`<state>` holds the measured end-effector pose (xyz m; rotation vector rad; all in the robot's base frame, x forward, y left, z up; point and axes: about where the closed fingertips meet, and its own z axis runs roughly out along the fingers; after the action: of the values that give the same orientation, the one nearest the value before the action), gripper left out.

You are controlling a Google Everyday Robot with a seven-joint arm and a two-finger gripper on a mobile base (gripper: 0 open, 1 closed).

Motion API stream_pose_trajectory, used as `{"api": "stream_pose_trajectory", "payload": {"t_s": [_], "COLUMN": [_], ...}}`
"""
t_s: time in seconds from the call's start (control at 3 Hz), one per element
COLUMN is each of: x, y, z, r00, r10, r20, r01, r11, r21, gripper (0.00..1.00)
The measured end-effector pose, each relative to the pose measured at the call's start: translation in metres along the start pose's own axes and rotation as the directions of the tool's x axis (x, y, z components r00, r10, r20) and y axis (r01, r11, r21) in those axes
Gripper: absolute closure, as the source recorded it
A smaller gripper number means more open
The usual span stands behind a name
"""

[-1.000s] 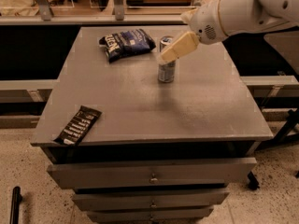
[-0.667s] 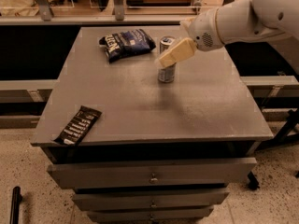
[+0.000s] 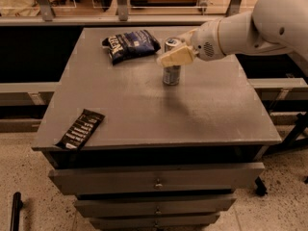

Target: Move redbull can near rxbar chocolate

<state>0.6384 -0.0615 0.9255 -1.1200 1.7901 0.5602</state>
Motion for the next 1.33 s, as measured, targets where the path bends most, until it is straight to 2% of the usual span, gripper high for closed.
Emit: {"api": "stream_pose_trajectory", "payload": {"t_s": [0.67,1.0,1.33], "x": [0.007,0.005,-0.007], "y": [0.002,0.002,0.004], "z": [0.004,0.0,-0.008], "r00": [0.999,0.998,0.996], "r10": [0.034,0.054,0.068], "r20": [0.002,0.012,0.05], "r01": [-0.034,-0.054,-0.07], "r11": [0.9994,0.9979,0.9963], "r21": [0.009,0.034,0.05], "gripper": [0.83,1.0,1.0]}}
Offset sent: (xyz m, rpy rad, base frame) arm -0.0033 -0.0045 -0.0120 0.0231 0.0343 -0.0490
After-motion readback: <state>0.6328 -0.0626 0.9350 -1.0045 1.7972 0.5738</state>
